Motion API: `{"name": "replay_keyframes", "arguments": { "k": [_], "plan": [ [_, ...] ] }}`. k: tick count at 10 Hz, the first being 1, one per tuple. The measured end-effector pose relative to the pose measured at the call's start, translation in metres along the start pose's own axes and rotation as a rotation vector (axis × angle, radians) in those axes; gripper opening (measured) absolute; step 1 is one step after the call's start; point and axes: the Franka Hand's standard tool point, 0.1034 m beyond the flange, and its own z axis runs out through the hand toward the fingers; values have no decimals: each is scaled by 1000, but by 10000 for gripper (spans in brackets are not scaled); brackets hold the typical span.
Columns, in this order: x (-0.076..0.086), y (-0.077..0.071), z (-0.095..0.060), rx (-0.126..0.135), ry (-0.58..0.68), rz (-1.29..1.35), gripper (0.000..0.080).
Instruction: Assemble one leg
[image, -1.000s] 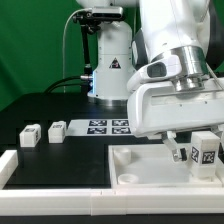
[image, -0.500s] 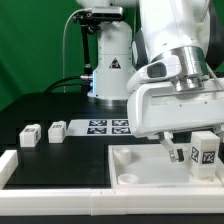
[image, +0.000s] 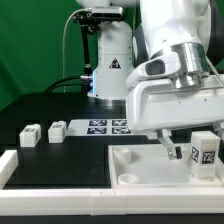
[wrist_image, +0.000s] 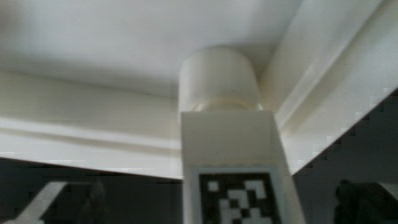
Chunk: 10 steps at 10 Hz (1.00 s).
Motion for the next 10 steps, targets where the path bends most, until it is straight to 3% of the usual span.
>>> {"name": "replay_keyframes", "arguments": {
  "k": [1, 2, 3, 4, 6, 9, 10],
  "plan": [
    [-4, -9, 0, 32, -111, 36, 649],
    [5, -12, -5, 53, -198, 41, 649],
    [8, -10, -4, 58, -239, 45, 649],
    [1, -13, -4, 84, -359, 66, 649],
    [7, -12, -6, 141, -555, 70, 649],
    [15, -2, -1, 130, -517, 71, 649],
    [15, -2, -1, 132, -515, 63, 536]
  ]
}}
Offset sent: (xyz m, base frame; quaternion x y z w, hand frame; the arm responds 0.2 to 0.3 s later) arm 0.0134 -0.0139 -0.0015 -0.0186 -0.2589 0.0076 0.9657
